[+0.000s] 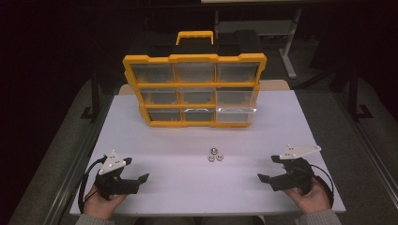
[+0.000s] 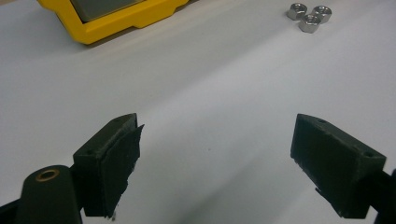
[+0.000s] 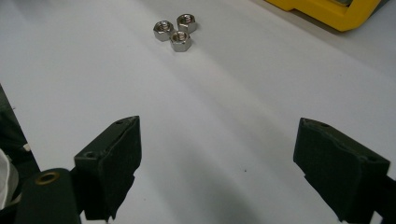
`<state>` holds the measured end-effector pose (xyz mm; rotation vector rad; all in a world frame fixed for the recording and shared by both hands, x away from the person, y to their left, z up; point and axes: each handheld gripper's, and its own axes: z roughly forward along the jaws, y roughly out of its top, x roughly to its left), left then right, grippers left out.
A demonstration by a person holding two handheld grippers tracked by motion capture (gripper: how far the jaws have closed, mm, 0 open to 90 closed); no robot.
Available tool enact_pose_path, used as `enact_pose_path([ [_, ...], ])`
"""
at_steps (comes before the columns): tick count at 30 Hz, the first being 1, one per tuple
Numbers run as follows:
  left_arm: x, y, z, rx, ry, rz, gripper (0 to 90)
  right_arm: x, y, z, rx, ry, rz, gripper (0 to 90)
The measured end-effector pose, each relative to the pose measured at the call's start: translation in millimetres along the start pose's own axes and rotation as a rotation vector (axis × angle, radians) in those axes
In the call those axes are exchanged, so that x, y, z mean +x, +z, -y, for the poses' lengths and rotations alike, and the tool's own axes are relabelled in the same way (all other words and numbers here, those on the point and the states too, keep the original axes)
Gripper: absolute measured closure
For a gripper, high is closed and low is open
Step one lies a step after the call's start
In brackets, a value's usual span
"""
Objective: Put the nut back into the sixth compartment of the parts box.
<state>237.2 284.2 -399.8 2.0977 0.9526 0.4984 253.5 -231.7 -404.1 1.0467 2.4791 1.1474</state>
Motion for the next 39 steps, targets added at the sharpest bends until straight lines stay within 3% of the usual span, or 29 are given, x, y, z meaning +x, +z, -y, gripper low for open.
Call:
enact_pose_path([
  [30, -1.9, 3.8, 1.0, 0.005, 0.009, -0.006, 15.1, 2.8, 0.2, -2.3, 0.010, 0.015, -0.006, 14.6],
  [36, -1.3, 3.4, 1.1, 0.012, 0.011, -0.004, 15.0, 3.2, 2.5, -9.5, 0.023, 0.019, -0.004, 15.4],
  [39, -1.3, 1.8, 0.9, 0.017, 0.017, 0.000, 15.1, 7.1, 4.7, -18.6, 0.034, -0.006, -0.008, 18.4],
])
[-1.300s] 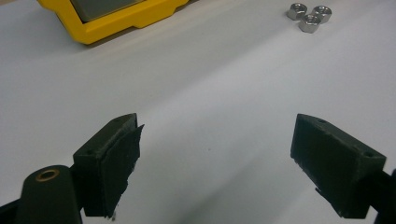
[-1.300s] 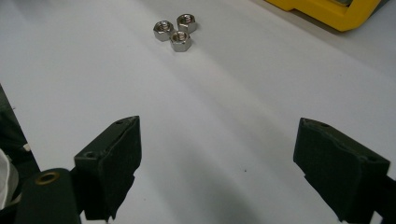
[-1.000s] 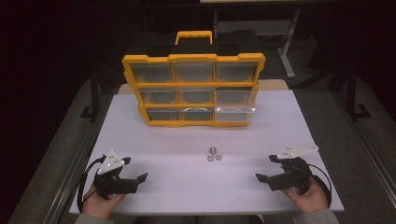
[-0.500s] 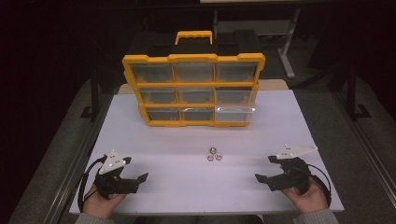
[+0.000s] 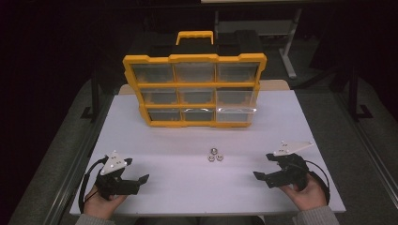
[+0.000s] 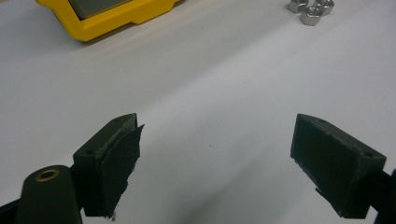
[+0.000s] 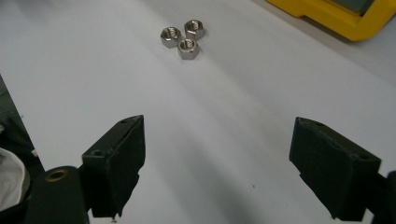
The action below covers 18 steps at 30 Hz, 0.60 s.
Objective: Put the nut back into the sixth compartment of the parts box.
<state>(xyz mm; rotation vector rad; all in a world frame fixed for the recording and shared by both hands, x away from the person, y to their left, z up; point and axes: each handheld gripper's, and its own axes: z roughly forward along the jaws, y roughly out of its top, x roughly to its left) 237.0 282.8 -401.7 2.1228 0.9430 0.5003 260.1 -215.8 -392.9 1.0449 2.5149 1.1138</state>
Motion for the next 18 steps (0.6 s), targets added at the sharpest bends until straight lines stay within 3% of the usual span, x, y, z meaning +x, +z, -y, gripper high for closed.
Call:
enact_pose_path([
  [5, 0.6, -0.6, -0.4, -0.004, 0.002, 0.001, 15.1, 5.8, 3.8, -11.4, 0.009, -0.013, -0.015, 21.5],
  [6, 0.5, -0.9, -0.4, -0.005, 0.002, 0.001, 15.1, 7.7, 8.2, -19.0, 0.034, -0.025, -0.018, 23.1],
  [18, -0.2, -0.1, 0.0, -0.008, 0.002, 0.007, 15.1, 14.6, 34.6, -55.1, 0.086, -0.095, -0.051, 34.8],
])
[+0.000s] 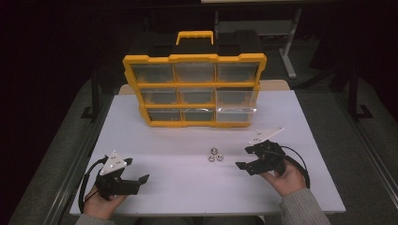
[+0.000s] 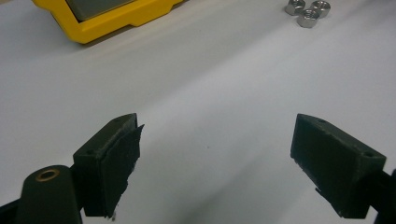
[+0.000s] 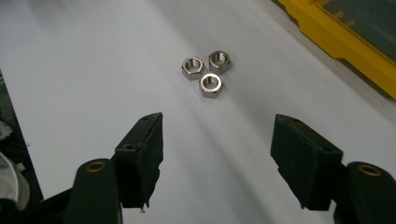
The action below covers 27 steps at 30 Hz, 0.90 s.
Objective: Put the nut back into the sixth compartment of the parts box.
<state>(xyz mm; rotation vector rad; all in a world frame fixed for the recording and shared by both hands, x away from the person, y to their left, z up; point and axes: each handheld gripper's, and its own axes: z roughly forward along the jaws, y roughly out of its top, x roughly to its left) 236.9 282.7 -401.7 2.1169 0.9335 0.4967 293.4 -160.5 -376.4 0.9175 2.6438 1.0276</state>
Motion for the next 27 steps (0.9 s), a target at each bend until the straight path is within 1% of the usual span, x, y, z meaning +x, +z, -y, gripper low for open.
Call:
enact_pose_path([
  [1, 0.0, 0.0, 0.0, -0.001, 0.001, 0.000, 15.1, -0.1, 3.1, -3.0, 0.003, -0.009, -0.004, 35.9],
  [2, 0.1, -0.1, 0.1, -0.001, 0.001, 0.000, 15.1, 0.6, 6.0, -6.3, 0.009, -0.006, -0.008, 37.3],
  [3, 0.2, -0.4, 0.1, -0.001, -0.001, 0.000, 15.1, 0.9, 12.2, -12.6, 0.016, -0.015, -0.013, 39.2],
  [5, 1.4, -1.2, 0.1, 0.001, 0.002, -0.002, 15.1, 0.9, 14.6, -14.9, 0.019, -0.017, -0.016, 40.0],
  [6, 1.1, -1.1, 0.6, -0.002, -0.012, 0.000, 15.1, 0.7, 17.7, -18.0, 0.028, -0.021, -0.018, 40.8],
  [8, 0.9, -0.8, 0.8, -0.007, -0.021, 0.000, 15.1, 1.1, 24.7, -24.1, 0.039, -0.028, -0.026, 42.9],
  [9, 0.5, -0.4, 0.9, -0.012, -0.028, 0.000, 15.1, 1.1, 31.2, -28.7, 0.050, -0.030, -0.030, 44.1],
  [11, 0.9, -0.5, 0.9, -0.013, -0.023, 0.000, 15.1, 0.7, 33.6, -30.0, 0.054, -0.036, -0.031, 44.7],
  [12, 1.2, -0.6, 0.8, -0.013, -0.020, 0.000, 15.1, 0.8, 40.0, -33.0, 0.067, -0.040, -0.032, 46.5],
  [13, 1.8, -0.7, 0.7, -0.012, -0.012, -0.001, 15.1, 0.8, 40.0, -33.0, 0.067, -0.040, -0.032, 46.5],
  [14, 1.3, -0.7, 0.9, -0.013, -0.020, 0.000, 15.1, 0.6, 43.3, -34.1, 0.073, -0.046, -0.029, 47.2],
  [17, 1.2, -0.8, 0.9, -0.013, -0.017, -0.003, 15.1, -0.7, 54.1, -36.2, 0.101, -0.057, -0.021, 50.1],
  [20, 1.3, -0.7, 0.6, -0.013, -0.010, -0.004, 15.1, -2.2, 63.8, -37.2, 0.119, -0.065, -0.026, 52.9],
  [21, 1.3, -0.7, 0.6, -0.012, -0.009, -0.003, 15.1, -3.6, 69.8, -37.6, 0.124, -0.077, -0.022, 54.5],
  [23, 1.4, -0.7, 0.6, -0.012, -0.012, -0.002, 15.1, -3.9, 71.8, -37.7, 0.128, -0.082, -0.024, 55.2],
  [24, 1.4, -0.7, 0.6, -0.012, -0.013, -0.002, 15.1, -4.5, 75.2, -37.9, 0.132, -0.096, -0.022, 55.8],
  [27, 1.4, -0.7, 0.7, -0.014, -0.019, -0.001, 15.1, -4.8, 80.6, -38.2, 0.146, -0.089, -0.036, 57.8],
])
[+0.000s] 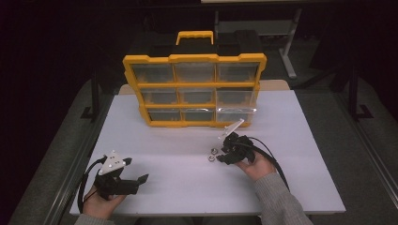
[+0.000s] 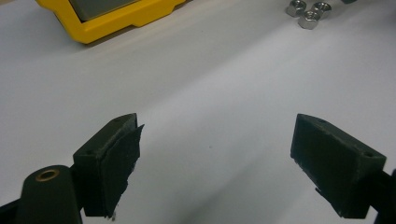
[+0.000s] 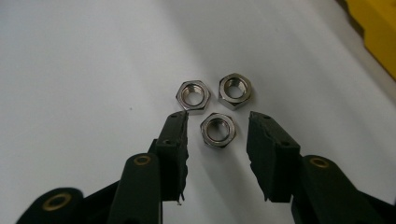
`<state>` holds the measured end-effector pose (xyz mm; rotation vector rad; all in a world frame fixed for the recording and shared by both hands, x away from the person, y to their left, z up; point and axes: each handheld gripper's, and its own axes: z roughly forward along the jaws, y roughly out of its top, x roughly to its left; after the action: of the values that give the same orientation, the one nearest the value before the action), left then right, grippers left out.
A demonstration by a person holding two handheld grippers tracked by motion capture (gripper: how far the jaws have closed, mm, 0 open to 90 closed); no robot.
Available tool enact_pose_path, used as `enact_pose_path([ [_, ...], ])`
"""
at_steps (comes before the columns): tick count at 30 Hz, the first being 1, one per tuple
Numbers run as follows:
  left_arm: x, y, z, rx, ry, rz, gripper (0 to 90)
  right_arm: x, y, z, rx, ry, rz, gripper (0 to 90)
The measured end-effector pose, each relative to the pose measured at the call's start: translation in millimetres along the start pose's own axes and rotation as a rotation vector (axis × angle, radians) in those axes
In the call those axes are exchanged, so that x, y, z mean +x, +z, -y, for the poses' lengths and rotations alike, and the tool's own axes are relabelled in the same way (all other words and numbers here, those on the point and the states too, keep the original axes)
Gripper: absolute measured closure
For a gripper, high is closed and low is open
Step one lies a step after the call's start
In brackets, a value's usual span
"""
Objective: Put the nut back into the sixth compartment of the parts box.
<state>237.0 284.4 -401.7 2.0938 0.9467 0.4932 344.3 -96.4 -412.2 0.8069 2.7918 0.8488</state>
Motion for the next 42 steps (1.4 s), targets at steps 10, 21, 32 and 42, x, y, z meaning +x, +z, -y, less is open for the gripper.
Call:
enact_pose_path([
  [10, 1.6, -0.6, 0.2, 0.002, 0.005, -0.004, 15.1, -2.6, 15.6, -2.3, 0.028, -0.014, -0.005, 63.8],
  [21, 2.0, -0.9, 0.2, 0.001, 0.004, -0.001, 15.1, -4.7, 22.9, -1.8, 0.045, -0.006, -0.017, 68.4],
  [32, 2.0, -0.8, 0.6, -0.001, -0.002, -0.001, 15.2, -4.6, 21.5, -1.7, 0.044, -0.016, -0.022, 69.0],
  [42, 2.3, -0.6, 0.8, -0.003, -0.008, -0.001, 15.3, 0.3, 4.3, -2.7, 0.014, -0.031, -0.048, 69.1],
])
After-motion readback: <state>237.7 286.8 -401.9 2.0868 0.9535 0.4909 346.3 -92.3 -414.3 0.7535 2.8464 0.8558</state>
